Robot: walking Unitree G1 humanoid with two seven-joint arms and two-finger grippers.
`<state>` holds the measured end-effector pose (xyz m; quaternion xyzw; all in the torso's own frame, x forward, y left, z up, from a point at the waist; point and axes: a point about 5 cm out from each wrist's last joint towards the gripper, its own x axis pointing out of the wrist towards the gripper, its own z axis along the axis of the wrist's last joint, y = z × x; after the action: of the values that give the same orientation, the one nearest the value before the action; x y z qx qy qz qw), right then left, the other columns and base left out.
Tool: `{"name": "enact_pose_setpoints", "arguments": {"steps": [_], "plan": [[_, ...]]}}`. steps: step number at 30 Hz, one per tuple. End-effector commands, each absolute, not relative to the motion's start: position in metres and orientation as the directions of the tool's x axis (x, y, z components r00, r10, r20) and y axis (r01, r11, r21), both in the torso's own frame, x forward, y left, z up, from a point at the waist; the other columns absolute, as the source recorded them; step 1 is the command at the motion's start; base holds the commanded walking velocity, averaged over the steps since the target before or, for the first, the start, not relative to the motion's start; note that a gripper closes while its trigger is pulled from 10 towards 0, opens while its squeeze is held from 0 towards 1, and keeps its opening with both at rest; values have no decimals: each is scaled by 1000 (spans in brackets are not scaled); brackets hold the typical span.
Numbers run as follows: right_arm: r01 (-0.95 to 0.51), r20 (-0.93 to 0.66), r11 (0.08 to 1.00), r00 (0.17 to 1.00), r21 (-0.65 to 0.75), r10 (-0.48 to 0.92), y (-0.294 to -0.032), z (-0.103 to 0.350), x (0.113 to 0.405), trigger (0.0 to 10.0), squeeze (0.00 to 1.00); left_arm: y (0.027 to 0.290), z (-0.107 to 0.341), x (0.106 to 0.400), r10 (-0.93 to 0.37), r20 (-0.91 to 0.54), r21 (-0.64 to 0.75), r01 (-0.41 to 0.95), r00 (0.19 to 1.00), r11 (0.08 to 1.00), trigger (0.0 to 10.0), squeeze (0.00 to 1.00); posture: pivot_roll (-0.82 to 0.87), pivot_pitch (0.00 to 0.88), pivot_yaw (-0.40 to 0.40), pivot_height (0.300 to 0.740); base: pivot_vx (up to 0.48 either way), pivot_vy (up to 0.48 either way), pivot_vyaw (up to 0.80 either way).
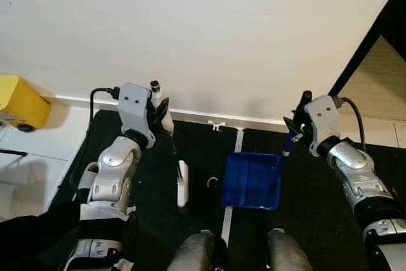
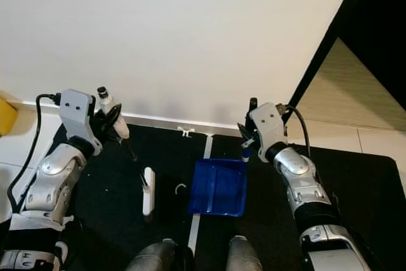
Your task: Sweep floor
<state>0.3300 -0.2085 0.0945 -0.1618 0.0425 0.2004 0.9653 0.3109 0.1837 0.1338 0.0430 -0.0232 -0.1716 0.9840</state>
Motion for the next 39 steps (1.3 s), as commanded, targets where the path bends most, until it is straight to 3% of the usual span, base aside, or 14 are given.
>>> {"name": "enact_pose_setpoints", "arguments": {"steps": [1,14,29,39], "plan": [[-426,-168,850,905,-309,392,-203,87,328,10000,0,189,130,308,-323,42,121,316,945,941,10000,0,48,146,95,740,0,0,0],[-314,-94,889,949,-334,300,-186,85,337,10000,0,186,119,304,-294,89,144,280,952,949,10000,0,53,137,94,740,0,0,0],[-421,-170,825,907,-377,385,-170,67,330,10000,0,189,89,307,-299,23,143,293,954,945,10000,0,41,120,81,740,0,0,0],[-413,-171,825,911,-384,376,-164,66,332,10000,0,180,98,324,-346,62,168,332,936,928,10000,0,37,127,69,740,0,0,0]]}}
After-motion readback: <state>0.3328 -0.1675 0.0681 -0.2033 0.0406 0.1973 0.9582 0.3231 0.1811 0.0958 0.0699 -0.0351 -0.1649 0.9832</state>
